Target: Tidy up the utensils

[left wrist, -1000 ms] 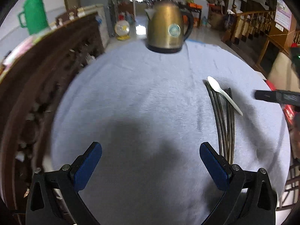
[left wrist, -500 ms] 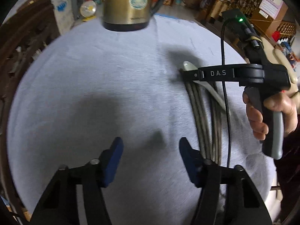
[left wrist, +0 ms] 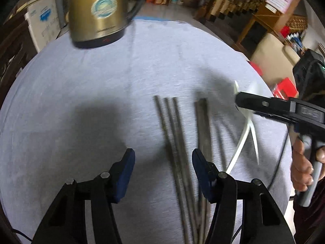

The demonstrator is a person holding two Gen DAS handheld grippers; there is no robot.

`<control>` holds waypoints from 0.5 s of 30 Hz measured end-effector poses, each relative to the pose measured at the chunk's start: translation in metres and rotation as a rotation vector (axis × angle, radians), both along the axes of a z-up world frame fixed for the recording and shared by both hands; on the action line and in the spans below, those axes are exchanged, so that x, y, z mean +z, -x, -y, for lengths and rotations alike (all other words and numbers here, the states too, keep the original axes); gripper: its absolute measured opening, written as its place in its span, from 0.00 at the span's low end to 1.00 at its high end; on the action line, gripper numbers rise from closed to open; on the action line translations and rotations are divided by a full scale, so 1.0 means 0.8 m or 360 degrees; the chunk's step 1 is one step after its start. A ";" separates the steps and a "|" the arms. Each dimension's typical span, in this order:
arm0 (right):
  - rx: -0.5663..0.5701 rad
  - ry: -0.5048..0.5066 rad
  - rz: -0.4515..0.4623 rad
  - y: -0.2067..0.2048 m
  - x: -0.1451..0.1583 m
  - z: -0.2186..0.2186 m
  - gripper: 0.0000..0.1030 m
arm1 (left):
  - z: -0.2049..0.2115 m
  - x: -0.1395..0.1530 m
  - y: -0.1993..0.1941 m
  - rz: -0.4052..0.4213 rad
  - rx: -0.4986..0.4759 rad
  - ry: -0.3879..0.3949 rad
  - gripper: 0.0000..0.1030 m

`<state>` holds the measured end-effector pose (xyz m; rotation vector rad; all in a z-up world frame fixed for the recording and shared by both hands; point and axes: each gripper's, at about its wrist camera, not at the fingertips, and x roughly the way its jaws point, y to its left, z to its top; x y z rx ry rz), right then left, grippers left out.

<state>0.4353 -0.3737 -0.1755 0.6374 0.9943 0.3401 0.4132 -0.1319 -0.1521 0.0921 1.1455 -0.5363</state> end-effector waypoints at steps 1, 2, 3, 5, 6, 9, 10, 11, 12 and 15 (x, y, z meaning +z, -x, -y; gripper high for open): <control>-0.0001 -0.0069 0.0002 0.006 0.002 0.004 0.34 | 0.007 0.001 0.001 0.0004 -0.0014 -0.0011 0.58; 0.0012 -0.0161 -0.0004 0.021 0.003 0.011 0.34 | 0.011 -0.004 0.000 0.0004 -0.0021 -0.0019 0.58; 0.0024 -0.0208 -0.0017 0.031 0.002 0.015 0.35 | 0.016 -0.004 0.001 0.0000 -0.0032 -0.0026 0.58; -0.0013 -0.0220 -0.0035 0.052 0.002 0.022 0.36 | 0.025 -0.006 0.002 -0.0002 -0.0057 -0.0039 0.58; -0.0060 -0.0200 -0.0041 0.062 0.001 0.029 0.40 | 0.030 -0.006 0.004 0.0003 -0.0078 -0.0045 0.58; -0.0222 -0.0202 -0.0017 0.091 -0.004 0.061 0.68 | 0.045 -0.002 0.013 0.0024 -0.0138 -0.0065 0.58; -0.0274 -0.0196 0.0000 0.102 -0.004 0.070 0.68 | 0.052 0.001 0.017 0.0034 -0.0171 -0.0072 0.58; -0.0316 -0.0185 0.0014 0.110 -0.004 0.078 0.68 | 0.057 0.004 0.022 0.0046 -0.0212 -0.0080 0.58; -0.0349 -0.0173 0.0020 0.118 -0.004 0.086 0.68 | 0.066 0.002 0.021 0.0056 -0.0254 -0.0095 0.58; -0.0433 -0.0166 0.0027 0.139 -0.007 0.104 0.68 | 0.098 0.000 0.029 0.0073 -0.0423 -0.0125 0.58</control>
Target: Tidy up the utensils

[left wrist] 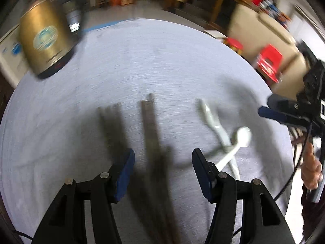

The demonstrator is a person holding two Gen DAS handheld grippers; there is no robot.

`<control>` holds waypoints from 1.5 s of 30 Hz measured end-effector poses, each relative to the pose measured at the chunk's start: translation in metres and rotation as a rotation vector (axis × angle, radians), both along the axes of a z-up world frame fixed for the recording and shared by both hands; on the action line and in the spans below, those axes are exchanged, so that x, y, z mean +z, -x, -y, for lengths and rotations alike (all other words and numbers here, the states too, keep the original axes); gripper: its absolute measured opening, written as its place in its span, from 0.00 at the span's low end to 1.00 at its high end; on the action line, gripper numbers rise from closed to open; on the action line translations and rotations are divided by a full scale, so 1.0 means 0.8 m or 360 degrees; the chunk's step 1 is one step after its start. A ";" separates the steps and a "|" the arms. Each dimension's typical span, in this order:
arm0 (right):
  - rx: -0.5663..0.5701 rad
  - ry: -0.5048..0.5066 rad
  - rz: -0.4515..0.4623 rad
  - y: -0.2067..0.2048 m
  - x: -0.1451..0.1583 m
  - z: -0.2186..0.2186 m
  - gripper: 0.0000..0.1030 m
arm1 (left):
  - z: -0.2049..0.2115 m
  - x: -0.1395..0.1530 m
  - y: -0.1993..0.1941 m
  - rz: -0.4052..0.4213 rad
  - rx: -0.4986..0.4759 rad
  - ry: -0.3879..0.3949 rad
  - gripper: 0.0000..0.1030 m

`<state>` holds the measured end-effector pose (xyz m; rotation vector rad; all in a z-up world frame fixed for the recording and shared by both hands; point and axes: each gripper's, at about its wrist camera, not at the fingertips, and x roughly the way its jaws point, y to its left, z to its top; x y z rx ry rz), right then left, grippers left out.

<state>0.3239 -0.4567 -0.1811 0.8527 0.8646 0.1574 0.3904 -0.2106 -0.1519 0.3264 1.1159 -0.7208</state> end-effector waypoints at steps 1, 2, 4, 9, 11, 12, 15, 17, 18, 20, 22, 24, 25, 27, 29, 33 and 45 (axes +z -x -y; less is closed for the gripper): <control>-0.0030 0.0002 -0.0003 0.002 -0.002 0.004 0.68 | 0.012 0.000 0.004 0.0000 -0.0070 -0.0004 0.58; -0.0065 0.0004 -0.0008 0.005 -0.005 0.009 0.68 | 0.026 -0.001 0.007 0.0005 -0.0141 -0.0009 0.58; -0.0133 -0.0027 -0.0017 0.021 -0.014 0.024 0.68 | 0.052 -0.001 0.013 0.0030 -0.0269 -0.0025 0.58; -0.0240 -0.0101 -0.0016 0.056 -0.029 0.047 0.68 | 0.104 0.001 0.036 0.0055 -0.0548 -0.0062 0.58; -0.0271 -0.0119 -0.0005 0.067 -0.030 0.055 0.68 | 0.126 -0.010 0.035 0.0013 -0.0639 -0.0106 0.58; -0.0287 -0.0121 0.0002 0.071 -0.030 0.058 0.68 | 0.133 -0.015 0.038 0.0001 -0.0659 -0.0130 0.58; -0.0313 -0.0126 0.0011 0.081 -0.029 0.069 0.68 | 0.150 -0.025 0.046 -0.0027 -0.0682 -0.0177 0.58; -0.0320 -0.0125 0.0012 0.086 -0.028 0.075 0.68 | 0.158 -0.029 0.045 -0.0030 -0.0686 -0.0168 0.55; -0.0325 -0.0121 0.0011 0.089 -0.028 0.076 0.67 | 0.159 -0.029 0.046 -0.0013 -0.0695 -0.0159 0.50; -0.0329 -0.0125 0.0012 0.091 -0.028 0.079 0.68 | 0.161 -0.026 0.045 0.0029 -0.0689 -0.0170 0.31; -0.0324 -0.0123 -0.0002 0.089 -0.028 0.078 0.67 | 0.155 -0.021 0.042 0.0013 -0.0652 -0.0154 0.31; -0.0305 -0.0108 -0.0007 0.086 -0.025 0.074 0.67 | 0.142 -0.012 0.037 0.0045 -0.0594 -0.0121 0.30; -0.0283 -0.0091 -0.0008 0.080 -0.022 0.068 0.67 | 0.130 -0.004 0.032 0.0063 -0.0555 -0.0092 0.30; -0.0229 -0.0057 -0.0020 0.067 -0.017 0.057 0.67 | 0.106 0.017 0.025 0.0075 -0.0477 -0.0022 0.30; -0.0141 -0.0002 -0.0053 0.042 -0.013 0.038 0.67 | 0.072 0.045 0.017 0.0120 -0.0376 0.0054 0.30; 0.0033 0.0170 -0.0124 -0.019 -0.007 -0.013 0.67 | -0.001 0.099 0.005 0.0226 -0.0185 0.0190 0.31; 0.0291 0.1016 -0.0380 -0.131 -0.022 -0.128 0.64 | -0.152 0.114 0.021 0.0228 0.0273 0.0411 0.31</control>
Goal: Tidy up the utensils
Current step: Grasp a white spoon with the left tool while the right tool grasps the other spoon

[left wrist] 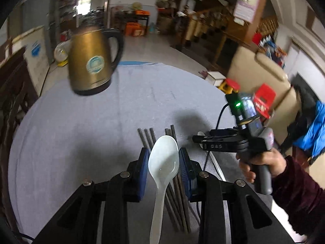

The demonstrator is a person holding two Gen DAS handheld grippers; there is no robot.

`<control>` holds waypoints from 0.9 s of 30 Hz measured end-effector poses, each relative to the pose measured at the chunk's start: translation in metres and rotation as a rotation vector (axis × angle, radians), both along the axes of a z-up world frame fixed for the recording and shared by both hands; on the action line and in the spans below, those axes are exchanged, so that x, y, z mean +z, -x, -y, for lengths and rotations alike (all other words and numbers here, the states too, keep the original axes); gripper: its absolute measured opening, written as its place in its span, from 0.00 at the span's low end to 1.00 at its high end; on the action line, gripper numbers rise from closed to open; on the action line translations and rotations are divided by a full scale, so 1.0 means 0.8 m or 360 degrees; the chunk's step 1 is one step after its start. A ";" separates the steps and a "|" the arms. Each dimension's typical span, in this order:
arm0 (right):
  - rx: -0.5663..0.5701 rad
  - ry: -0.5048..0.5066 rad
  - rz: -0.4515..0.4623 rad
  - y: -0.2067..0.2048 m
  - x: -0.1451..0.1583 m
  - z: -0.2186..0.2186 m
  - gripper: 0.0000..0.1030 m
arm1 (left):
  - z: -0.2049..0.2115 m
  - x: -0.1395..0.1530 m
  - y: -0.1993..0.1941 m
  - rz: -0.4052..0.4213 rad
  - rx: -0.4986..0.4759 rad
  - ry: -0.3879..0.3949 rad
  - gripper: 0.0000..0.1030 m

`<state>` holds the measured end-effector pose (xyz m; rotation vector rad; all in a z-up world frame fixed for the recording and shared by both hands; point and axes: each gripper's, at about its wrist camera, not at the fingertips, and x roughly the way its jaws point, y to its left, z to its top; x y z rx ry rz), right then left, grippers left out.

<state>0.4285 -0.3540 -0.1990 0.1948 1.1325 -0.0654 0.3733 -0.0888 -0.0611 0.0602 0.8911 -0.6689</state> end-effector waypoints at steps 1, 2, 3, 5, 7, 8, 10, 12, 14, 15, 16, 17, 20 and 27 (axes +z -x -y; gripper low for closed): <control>0.0002 0.0071 -0.0007 0.000 0.000 -0.005 0.56 | -0.002 0.001 0.002 -0.0006 0.0015 0.0019 0.31; 0.0007 0.0116 -0.0010 0.001 0.001 -0.008 0.37 | -0.005 0.003 0.006 -0.0009 0.0032 0.0041 0.31; 0.0020 0.0146 -0.0018 0.003 0.002 -0.011 0.31 | -0.011 0.007 0.011 -0.0010 0.0050 0.0068 0.31; 0.0007 0.0079 -0.0023 0.010 0.005 -0.007 0.31 | -0.023 0.011 0.034 -0.0007 0.0070 0.0111 0.31; -0.0029 0.0062 0.0013 0.023 0.013 -0.002 0.30 | -0.028 0.019 0.047 0.0005 0.0082 0.0152 0.31; -0.0041 0.0057 0.0052 0.028 0.019 -0.003 0.30 | -0.031 0.023 0.055 0.0014 0.0086 0.0167 0.31; -0.0061 -0.0035 0.0160 0.052 0.038 0.004 0.30 | -0.037 0.033 0.072 0.0036 0.0094 0.0216 0.31; -0.0073 -0.0106 0.0276 0.078 0.060 0.010 0.30 | -0.049 0.043 0.094 0.0069 0.0104 0.0270 0.31; -0.0067 -0.0152 0.0438 0.112 0.088 0.010 0.30 | -0.055 0.054 0.113 0.0104 0.0121 0.0335 0.31; -0.0057 -0.0196 0.0555 0.132 0.105 0.007 0.30 | -0.057 0.058 0.123 0.0120 0.0124 0.0368 0.31; -0.0043 -0.0237 0.0656 0.153 0.117 0.005 0.30 | -0.059 0.062 0.133 0.0140 0.0131 0.0398 0.31; -0.0027 -0.0270 0.0802 0.182 0.135 0.000 0.30 | -0.061 0.064 0.142 0.0164 0.0143 0.0430 0.31; 0.0031 -0.0275 0.1136 0.255 0.168 -0.028 0.30 | -0.066 0.064 0.167 0.0206 0.0178 0.0552 0.31; 0.0088 -0.0257 0.1574 0.353 0.180 -0.105 0.31 | -0.073 0.041 0.190 0.0261 0.0323 0.0731 0.31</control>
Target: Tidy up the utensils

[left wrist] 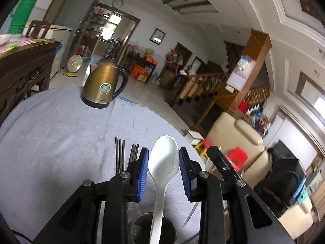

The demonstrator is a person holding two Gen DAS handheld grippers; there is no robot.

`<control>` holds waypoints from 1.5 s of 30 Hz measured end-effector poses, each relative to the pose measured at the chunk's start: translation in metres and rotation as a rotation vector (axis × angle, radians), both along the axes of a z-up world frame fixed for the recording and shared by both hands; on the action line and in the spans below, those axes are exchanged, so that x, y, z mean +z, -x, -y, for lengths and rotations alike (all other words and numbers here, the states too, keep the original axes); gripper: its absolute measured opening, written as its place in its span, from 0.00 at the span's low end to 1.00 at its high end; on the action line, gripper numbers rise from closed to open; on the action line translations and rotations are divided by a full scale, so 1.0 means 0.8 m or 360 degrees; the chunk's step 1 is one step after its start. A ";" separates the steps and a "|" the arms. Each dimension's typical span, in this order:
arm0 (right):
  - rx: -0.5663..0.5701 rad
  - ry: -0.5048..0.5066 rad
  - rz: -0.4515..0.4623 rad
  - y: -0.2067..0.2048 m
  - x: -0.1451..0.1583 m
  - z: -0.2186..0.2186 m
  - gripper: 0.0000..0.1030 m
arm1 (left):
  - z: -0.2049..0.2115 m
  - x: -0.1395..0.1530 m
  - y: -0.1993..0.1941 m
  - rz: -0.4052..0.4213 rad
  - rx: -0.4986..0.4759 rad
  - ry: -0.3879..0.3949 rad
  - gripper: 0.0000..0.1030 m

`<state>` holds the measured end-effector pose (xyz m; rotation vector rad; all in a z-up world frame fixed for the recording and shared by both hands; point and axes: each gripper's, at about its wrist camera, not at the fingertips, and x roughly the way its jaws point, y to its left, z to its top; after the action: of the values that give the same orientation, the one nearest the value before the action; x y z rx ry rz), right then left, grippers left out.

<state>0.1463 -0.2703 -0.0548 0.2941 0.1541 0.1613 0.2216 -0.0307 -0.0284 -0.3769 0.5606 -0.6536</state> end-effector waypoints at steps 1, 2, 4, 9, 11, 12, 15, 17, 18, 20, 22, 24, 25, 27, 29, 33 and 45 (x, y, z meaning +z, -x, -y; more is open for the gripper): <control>-0.0009 -0.0034 0.0018 0.002 -0.004 -0.005 0.31 | 0.001 -0.003 0.002 0.0027 0.0032 0.0003 0.31; -0.0016 -0.0053 0.0022 -0.006 -0.010 -0.012 0.31 | 0.001 -0.006 0.007 0.0055 0.0067 -0.0002 0.31; -0.0031 -0.0062 0.0012 -0.010 -0.016 -0.025 0.31 | 0.002 -0.013 0.014 0.0099 0.0125 -0.0004 0.31; -0.0064 0.0097 0.0014 -0.002 -0.028 -0.060 0.31 | 0.001 -0.034 0.010 0.0114 0.0198 0.0016 0.31; -0.0050 0.0112 -0.0009 0.000 -0.032 -0.062 0.31 | -0.001 -0.043 0.009 0.0082 0.0187 0.0021 0.31; -0.0047 0.0122 -0.0018 0.002 -0.034 -0.063 0.31 | 0.000 -0.047 0.010 0.0070 0.0184 0.0011 0.31; -0.0023 0.0156 -0.0058 0.008 -0.040 -0.062 0.31 | -0.001 -0.055 0.014 0.0059 0.0175 -0.0008 0.31; -0.0004 0.0163 -0.0091 0.013 -0.043 -0.063 0.31 | -0.002 -0.058 0.013 0.0046 0.0169 0.0000 0.31; 0.0007 0.0168 -0.0101 0.017 -0.045 -0.064 0.31 | -0.001 -0.059 0.014 0.0042 0.0164 0.0004 0.31; 0.0032 0.0184 -0.0123 0.023 -0.048 -0.067 0.31 | 0.000 -0.061 0.014 0.0029 0.0148 0.0001 0.31; 0.0054 0.0185 -0.0142 0.028 -0.048 -0.068 0.31 | -0.001 -0.064 0.017 0.0014 0.0128 -0.0011 0.31; 0.0084 0.0159 -0.0166 0.036 -0.047 -0.063 0.31 | -0.005 -0.066 0.021 -0.0003 0.0109 -0.0008 0.31; 0.0100 0.0136 -0.0179 0.039 -0.047 -0.061 0.31 | -0.007 -0.066 0.024 -0.0005 0.0103 -0.0010 0.31; 0.0120 0.0101 -0.0216 0.045 -0.045 -0.056 0.39 | -0.013 -0.067 0.034 -0.0012 0.0096 -0.0028 0.31; 0.0122 0.0067 -0.0227 0.052 -0.043 -0.049 0.60 | -0.021 -0.065 0.045 -0.0026 0.0086 -0.0037 0.34; 0.0058 0.0015 -0.0204 0.069 -0.034 -0.033 0.60 | -0.039 -0.055 0.069 0.0018 0.0125 -0.0089 0.46; -0.0094 -0.0216 -0.0463 0.041 -0.058 0.040 0.58 | -0.077 -0.050 0.045 -0.0001 0.0288 -0.0178 0.53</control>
<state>0.1137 -0.3025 -0.1013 0.4569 0.4231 0.0694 0.1857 0.0310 -0.0686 -0.3185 0.5538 -0.4459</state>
